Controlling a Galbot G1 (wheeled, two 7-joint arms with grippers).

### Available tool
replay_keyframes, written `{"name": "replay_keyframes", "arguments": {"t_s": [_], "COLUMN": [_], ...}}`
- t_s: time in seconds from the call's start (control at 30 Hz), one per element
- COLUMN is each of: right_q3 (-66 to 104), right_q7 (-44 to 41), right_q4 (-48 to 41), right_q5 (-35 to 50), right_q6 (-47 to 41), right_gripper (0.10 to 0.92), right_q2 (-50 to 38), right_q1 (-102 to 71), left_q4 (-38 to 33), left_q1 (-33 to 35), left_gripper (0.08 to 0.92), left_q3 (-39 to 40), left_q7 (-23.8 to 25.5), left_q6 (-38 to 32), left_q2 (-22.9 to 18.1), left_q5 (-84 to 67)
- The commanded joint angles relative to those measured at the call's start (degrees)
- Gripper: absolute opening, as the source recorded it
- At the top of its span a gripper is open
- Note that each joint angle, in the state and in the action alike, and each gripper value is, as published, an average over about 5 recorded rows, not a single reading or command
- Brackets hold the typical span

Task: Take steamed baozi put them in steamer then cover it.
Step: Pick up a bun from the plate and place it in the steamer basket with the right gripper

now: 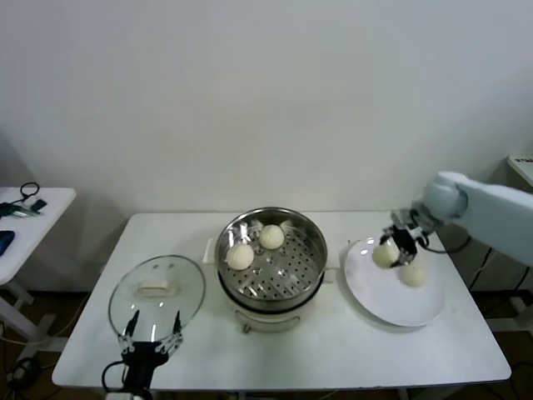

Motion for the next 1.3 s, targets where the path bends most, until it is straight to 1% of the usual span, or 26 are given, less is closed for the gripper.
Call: {"name": "replay_keyframes", "arguments": {"t_s": [0.03,0.1,0.2,0.3,0.47,0.7,0.93,1.2,1.3], "right_q3": [-7.79,-6.47,-5.39,-5.25,-5.84,-6.82,-6.98,-6.19,-6.14], "right_q7": [-2.93,-1.91,0.01,1.57,3.51,5.47,6.71,7.87,7.33], "right_q4": [9.86,13.15,16.34,16.99,15.54,12.53,8.99,6.51,6.74], "right_q5": [8.85,8.6,5.75,1.16,-5.81,-11.91,-16.17,-16.98,-15.04], "right_q6": [18.23,19.38,20.54,21.44,22.05,21.83,21.66,21.55,21.88], "right_gripper": [0.668,0.666,0.663,0.662,0.664,0.664,0.662,0.662,0.694], "right_q2": [16.27,19.34,23.65,27.21,30.92,32.18,32.08,32.45,31.98], "right_q1": [25.74,24.67,21.39,16.53,8.88,1.2,-2.33,-3.21,-1.47], "left_q4": [0.12,0.22,0.07,-0.3,-0.94,-1.51,-1.88,-1.73,-1.69], "left_q1": [-0.01,-0.04,-0.04,0.05,0.26,0.69,1.15,1.3,1.28], "left_gripper": [0.823,0.823,0.823,0.823,0.823,0.823,0.823,0.823,0.823], "left_q3": [0.04,0.06,0.05,-0.1,-0.58,-1.3,-1.78,-1.82,-1.79], "left_q7": [0.02,0.03,0.03,0.02,-0.04,-0.15,-0.29,-0.48,-0.56], "left_q6": [0.01,-0.01,0.01,0.11,0.26,0.18,0.06,-0.19,-0.2], "left_q2": [0.03,0.07,0.14,0.27,0.45,0.55,0.47,0.4,0.4], "left_q5": [0.01,0.09,0.1,-0.01,-0.49,-0.99,-1.38,-1.39,-1.39]}}
